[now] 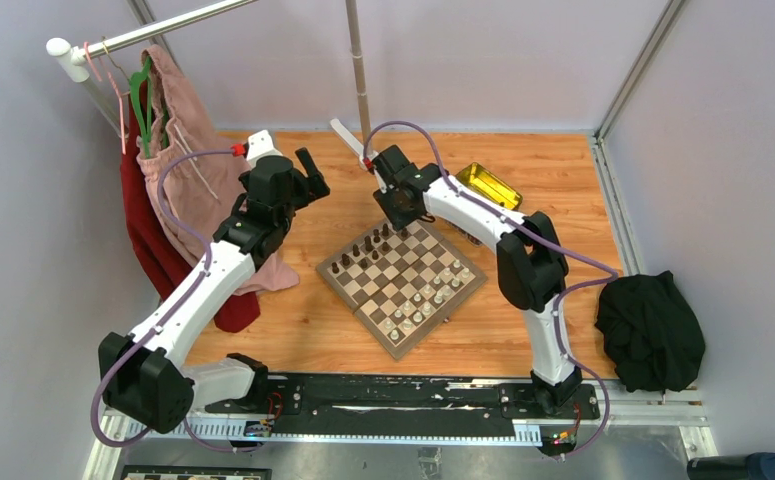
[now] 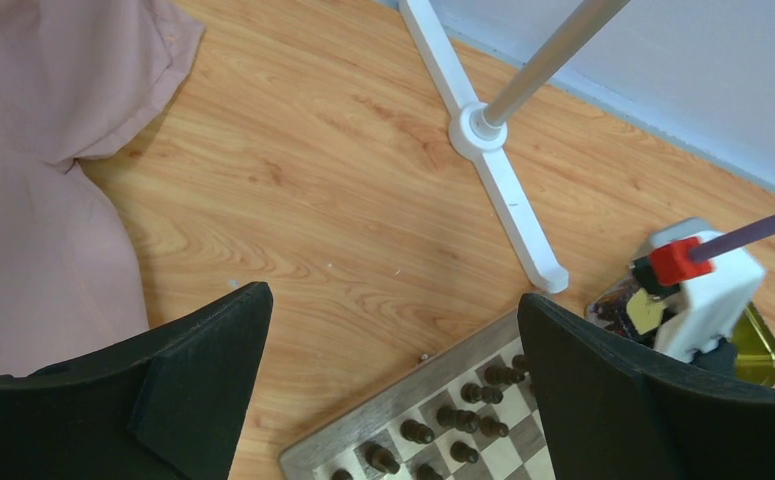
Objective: Set up the chess pieces on the board
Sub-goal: Place the chess piece on the chessboard, then pick up the chess piece from the storage box.
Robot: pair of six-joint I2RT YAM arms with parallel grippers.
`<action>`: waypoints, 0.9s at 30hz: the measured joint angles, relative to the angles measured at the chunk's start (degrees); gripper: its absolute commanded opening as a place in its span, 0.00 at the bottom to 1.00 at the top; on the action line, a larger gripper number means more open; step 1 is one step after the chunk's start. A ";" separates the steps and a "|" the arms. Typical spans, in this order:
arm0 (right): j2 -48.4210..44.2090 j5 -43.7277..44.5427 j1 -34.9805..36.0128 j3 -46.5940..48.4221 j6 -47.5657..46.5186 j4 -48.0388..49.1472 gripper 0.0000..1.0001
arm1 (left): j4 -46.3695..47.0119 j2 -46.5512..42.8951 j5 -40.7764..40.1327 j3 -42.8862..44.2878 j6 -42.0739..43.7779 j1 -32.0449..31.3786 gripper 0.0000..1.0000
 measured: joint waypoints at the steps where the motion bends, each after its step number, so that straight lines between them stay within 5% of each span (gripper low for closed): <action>1: -0.55 0.26 0.00 0.00 -0.02 0.02 0.44 | -0.46 0.00 0.00 0.00 0.02 0.00 1.00; 16: -11.52 5.16 -0.98 -3.52 0.50 -0.04 0.50 | -2.56 -3.08 -1.46 -1.53 0.55 0.00 1.00; 27: -17.53 5.40 -16.31 -11.93 4.96 0.79 0.50 | -2.03 4.59 -1.29 -0.33 0.02 -0.79 1.00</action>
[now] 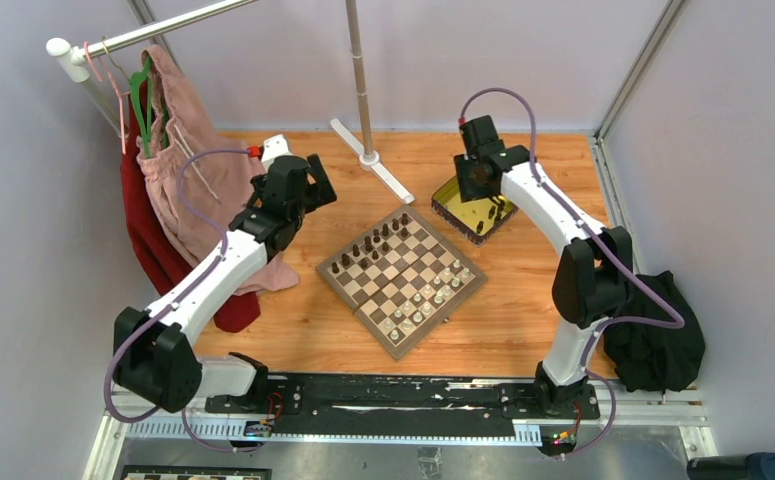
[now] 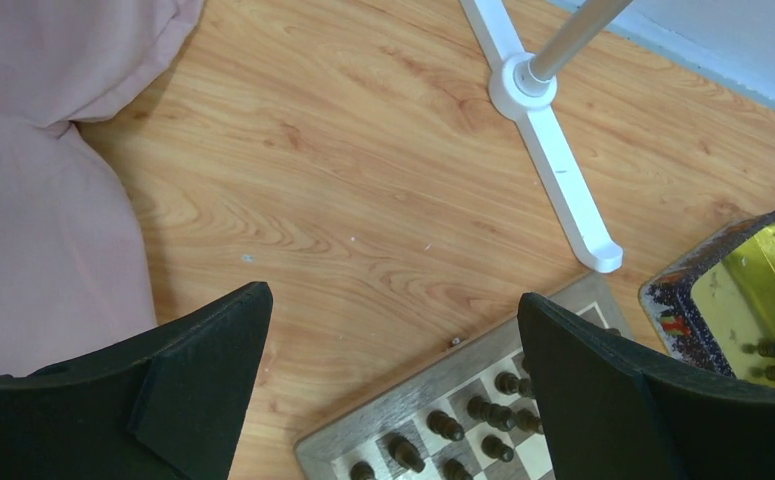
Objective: Set up the chess pieces on the board
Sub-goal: Pick up the chess piece from the storage box.
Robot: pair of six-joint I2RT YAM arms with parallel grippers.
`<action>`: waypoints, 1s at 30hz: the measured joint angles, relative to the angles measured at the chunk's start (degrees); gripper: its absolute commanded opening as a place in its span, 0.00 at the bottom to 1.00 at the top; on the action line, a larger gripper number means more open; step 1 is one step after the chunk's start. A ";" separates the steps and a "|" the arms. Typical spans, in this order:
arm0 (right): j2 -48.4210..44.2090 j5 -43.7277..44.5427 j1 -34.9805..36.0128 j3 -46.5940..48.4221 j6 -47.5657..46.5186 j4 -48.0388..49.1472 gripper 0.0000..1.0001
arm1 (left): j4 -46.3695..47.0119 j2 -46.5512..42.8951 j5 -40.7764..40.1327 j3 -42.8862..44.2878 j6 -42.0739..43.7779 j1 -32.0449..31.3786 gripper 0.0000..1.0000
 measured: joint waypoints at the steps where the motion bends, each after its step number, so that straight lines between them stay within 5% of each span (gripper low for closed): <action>1: 0.02 0.00 -1.22 -0.09 0.37 -0.02 0.50 | 0.13 0.70 0.00 0.42 0.00 -0.13 1.00; 10: 4.76 -0.28 -8.68 1.29 2.93 1.09 0.49 | 1.81 5.97 0.02 3.04 0.15 -1.05 1.00; 30: 14.71 -0.44 -10.60 2.97 5.27 2.01 0.46 | 4.63 8.92 0.68 5.18 2.75 -1.05 1.00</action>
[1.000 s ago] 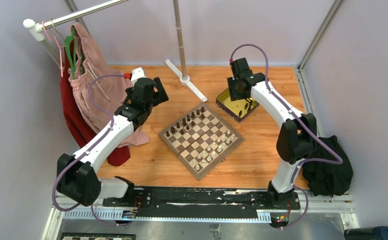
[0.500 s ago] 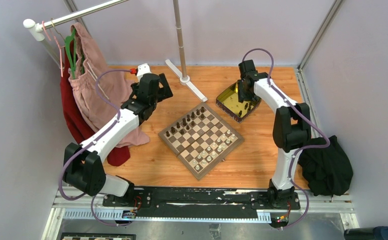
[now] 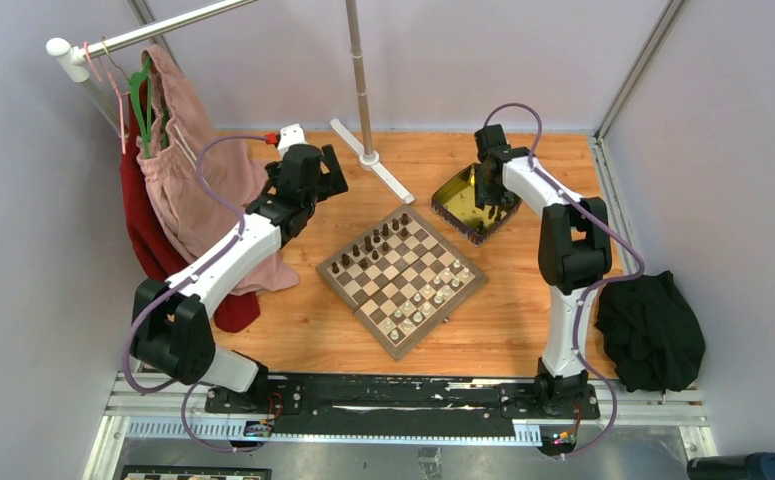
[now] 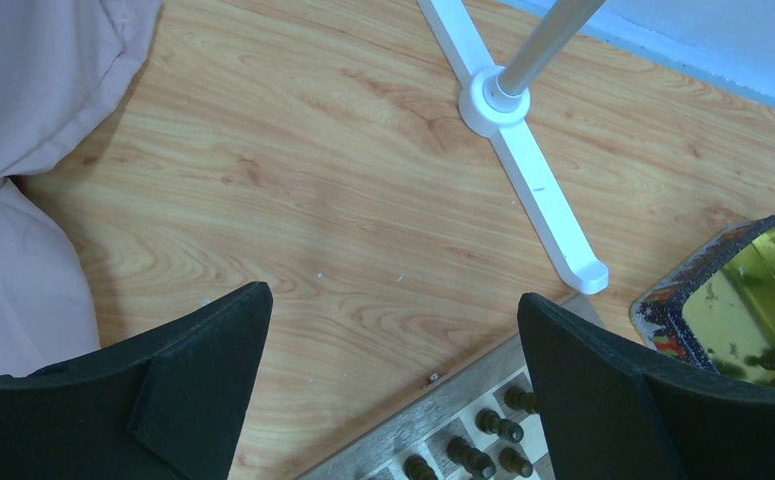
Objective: Set up the chess pieces on the board
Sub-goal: Pick up the chess piece from the storage box.
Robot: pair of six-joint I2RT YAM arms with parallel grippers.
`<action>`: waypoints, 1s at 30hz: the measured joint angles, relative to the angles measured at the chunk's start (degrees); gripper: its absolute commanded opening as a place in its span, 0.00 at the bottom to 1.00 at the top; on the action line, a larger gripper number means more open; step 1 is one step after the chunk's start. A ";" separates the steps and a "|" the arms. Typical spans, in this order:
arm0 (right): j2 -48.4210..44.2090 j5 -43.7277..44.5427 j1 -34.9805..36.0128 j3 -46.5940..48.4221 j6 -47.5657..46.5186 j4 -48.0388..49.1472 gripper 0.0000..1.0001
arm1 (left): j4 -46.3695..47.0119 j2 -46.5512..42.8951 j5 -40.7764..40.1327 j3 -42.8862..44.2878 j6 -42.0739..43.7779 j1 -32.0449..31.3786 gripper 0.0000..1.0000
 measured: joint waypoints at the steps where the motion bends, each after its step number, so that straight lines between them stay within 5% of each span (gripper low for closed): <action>1: 0.22 -0.02 -0.07 0.04 0.04 0.09 0.46 | 0.02 0.20 0.00 0.13 0.09 0.00 1.00; 20: 6.36 -1.03 -1.55 4.48 0.09 0.33 0.37 | 1.29 4.92 0.79 3.48 2.62 0.07 1.00; 30: 6.64 -1.11 -1.60 4.48 0.09 0.28 0.14 | 1.33 5.49 1.46 4.28 2.62 0.35 1.00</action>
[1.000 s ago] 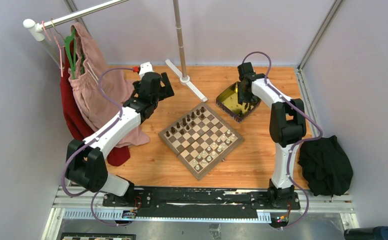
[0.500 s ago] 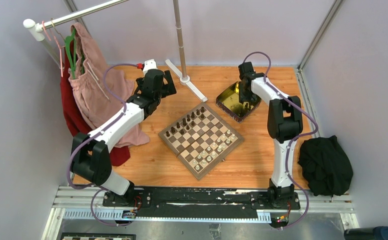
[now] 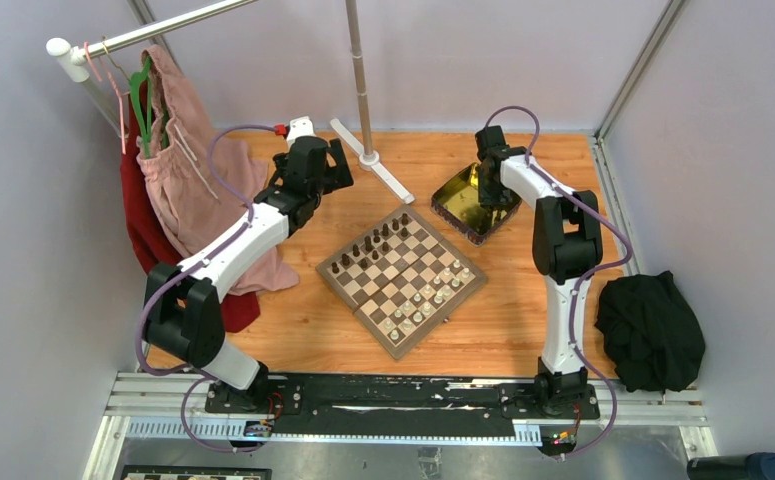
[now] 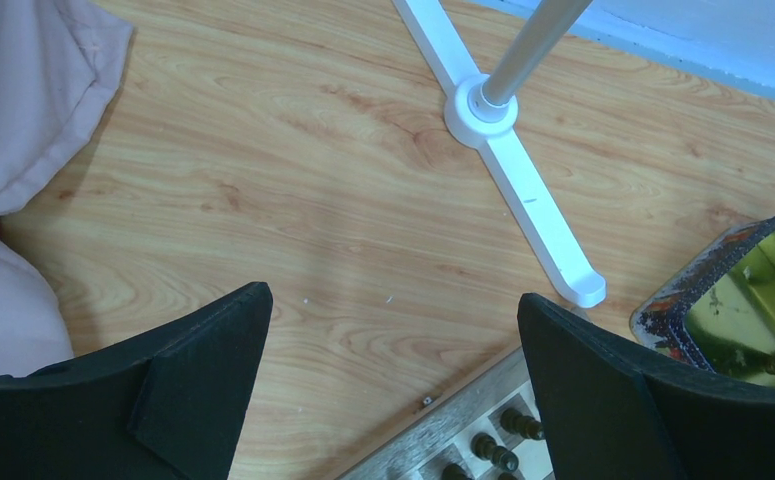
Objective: Set up the chess pieces on the board
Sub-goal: Pick up the chess piece from the storage box.
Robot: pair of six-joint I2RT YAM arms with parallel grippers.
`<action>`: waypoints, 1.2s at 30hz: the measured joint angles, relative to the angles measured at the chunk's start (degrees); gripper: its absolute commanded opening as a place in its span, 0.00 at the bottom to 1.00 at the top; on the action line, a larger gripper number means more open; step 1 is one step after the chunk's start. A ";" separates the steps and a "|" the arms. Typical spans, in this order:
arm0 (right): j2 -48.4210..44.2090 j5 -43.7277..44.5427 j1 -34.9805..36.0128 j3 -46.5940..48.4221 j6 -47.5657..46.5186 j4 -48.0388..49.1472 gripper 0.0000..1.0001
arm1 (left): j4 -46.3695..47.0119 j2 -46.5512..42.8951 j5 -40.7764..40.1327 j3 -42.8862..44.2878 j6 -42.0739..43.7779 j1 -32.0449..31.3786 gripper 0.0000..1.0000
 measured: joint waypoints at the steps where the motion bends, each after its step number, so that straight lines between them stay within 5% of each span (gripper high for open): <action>1: 0.00 0.00 0.00 0.00 0.07 0.00 0.09 | 0.00 0.00 0.04 0.00 0.00 0.00 1.00; 5: 0.00 0.00 -0.02 0.00 0.02 -0.02 0.00 | 0.00 0.00 0.07 0.00 0.00 0.00 1.00; 36: -5.49 -2.08 3.69 6.60 -3.45 -4.09 0.00 | -0.48 -7.39 -0.02 -2.67 -0.11 0.15 1.00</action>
